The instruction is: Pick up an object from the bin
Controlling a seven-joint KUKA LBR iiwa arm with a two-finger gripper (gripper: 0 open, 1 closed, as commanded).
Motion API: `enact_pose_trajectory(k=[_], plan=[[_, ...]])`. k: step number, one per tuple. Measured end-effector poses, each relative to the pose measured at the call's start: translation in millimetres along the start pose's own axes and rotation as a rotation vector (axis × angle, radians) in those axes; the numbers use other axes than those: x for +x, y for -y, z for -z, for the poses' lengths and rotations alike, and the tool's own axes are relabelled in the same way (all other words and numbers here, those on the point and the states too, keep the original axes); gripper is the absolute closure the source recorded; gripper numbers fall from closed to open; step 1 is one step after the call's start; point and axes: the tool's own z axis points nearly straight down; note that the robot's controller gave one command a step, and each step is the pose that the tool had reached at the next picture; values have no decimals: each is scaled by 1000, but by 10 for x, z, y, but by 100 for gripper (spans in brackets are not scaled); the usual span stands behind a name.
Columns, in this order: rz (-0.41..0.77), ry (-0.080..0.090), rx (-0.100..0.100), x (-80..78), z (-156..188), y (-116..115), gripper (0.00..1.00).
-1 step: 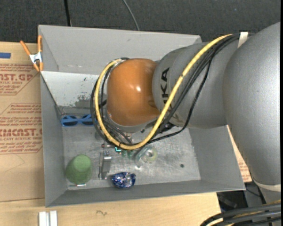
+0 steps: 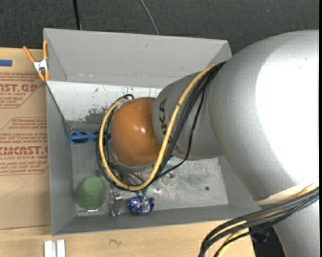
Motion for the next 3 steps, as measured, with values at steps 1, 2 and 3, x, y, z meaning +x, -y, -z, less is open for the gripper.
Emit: enact_pose_trajectory(k=[1, 2, 3], plan=[[-8, 7, -2, -87, -27, -439, 0], [-12, 16, -4, -112, 0, -426, 100], [10, 7, -1, -208, 1320, -511, 100]])
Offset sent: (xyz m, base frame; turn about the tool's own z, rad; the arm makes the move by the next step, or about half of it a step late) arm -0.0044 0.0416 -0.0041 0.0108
